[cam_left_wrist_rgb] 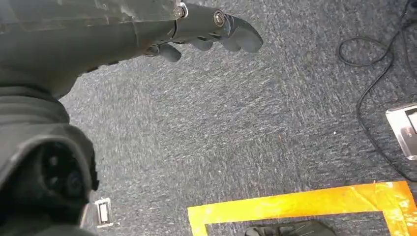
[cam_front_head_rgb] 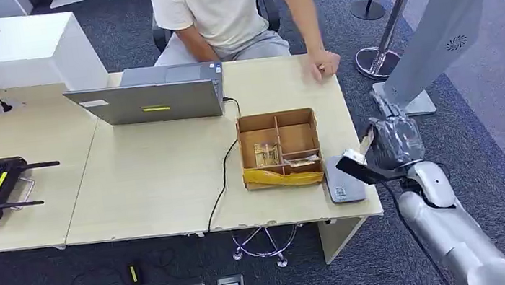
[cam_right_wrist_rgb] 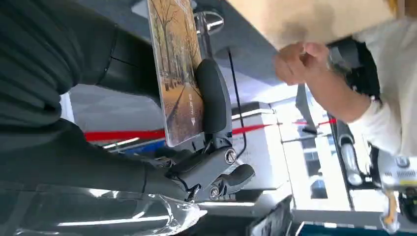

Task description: Pass the card to the sensor for recognition and then transmit it.

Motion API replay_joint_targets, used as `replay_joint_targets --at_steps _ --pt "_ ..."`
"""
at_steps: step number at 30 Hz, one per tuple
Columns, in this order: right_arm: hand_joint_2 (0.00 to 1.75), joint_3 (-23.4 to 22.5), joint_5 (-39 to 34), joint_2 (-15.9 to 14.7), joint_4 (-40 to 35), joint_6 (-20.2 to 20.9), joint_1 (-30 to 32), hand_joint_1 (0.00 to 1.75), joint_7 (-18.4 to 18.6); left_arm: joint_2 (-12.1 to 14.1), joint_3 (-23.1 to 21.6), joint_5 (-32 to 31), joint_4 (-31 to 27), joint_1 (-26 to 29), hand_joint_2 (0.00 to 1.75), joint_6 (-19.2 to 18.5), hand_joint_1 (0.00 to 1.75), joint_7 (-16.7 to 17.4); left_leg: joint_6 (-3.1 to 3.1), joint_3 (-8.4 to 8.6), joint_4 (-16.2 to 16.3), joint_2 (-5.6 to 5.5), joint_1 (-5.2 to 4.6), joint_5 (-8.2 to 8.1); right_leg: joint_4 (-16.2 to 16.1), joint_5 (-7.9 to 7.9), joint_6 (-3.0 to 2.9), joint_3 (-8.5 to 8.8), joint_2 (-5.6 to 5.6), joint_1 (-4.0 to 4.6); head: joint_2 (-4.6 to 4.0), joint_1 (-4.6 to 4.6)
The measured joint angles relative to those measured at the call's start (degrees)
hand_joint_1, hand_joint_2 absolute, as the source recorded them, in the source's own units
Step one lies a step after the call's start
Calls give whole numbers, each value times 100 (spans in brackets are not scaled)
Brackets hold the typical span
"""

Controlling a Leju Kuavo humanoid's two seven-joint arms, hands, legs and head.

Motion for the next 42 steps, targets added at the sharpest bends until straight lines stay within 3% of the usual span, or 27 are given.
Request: replay_joint_targets --at_steps 8,17,21,28,31,32,33,35,36,37,42 --pt "175 -98 147 -39 -26 15 -1054 169 -92 31 -2 -20 2 -1 0 31 0 -4 1 0 0 0 0 1 0 0 0 -1 -1 0 0 -2" --pt "175 -138 326 -18 -18 118 -1870 173 -223 39 -44 -77 2 -5 0 -2 0 -4 1 -3 0 -1 0 1 1 0 0 -1 -3 0 0 0" --pt "175 -112 488 15 -2 201 -2131 164 -251 46 -59 -98 0 -11 0 -28 0 -4 1 -5 0 -3 0 1 1 0 0 -1 -5 0 0 0" --pt "175 102 796 290 463 232 -2803 164 -383 85 -129 -133 0 -113 0 -92 0 22 -1 -7 0 -11 3 3 3 0 0 -2 -11 3 0 0" --pt "175 186 855 404 720 223 -3023 154 -363 103 -144 -171 0 -136 0 -140 0 61 -3 -8 0 -16 3 4 3 0 -1 -2 -14 4 0 0" --pt "175 210 887 441 828 223 -3088 147 -363 109 -149 -175 0 -136 0 -144 0 72 -3 -8 0 -16 3 4 3 0 -1 -2 -13 3 0 0" --pt "175 234 916 472 918 223 -3150 103 -363 116 -153 -175 0 -136 0 -146 0 79 -3 -8 0 -15 3 4 3 0 -1 -2 -13 3 0 0" --pt "175 306 962 526 1117 223 -3249 58 -361 133 -173 -175 0 -136 0 -149 0 81 -3 -8 0 -15 3 4 3 0 -1 -2 -13 3 0 -2" --pt "175 323 966 544 1203 214 -3284 17 -345 138 -179 -175 0 -136 0 -149 0 83 -3 -8 0 -16 2 4 2 0 -1 -2 -14 3 0 2" --pt "175 350 970 568 1292 208 -3312 3 -328 146 -181 -177 0 -133 0 -151 0 83 -3 -8 0 -16 2 4 1 0 -1 -2 -14 3 0 -4" --pt "175 437 968 601 1672 131 -3323 0 -278 197 -188 -186 0 -135 0 -195 0 105 -3 -7 0 -14 1 4 0 1 0 -2 -12 2 0 0"
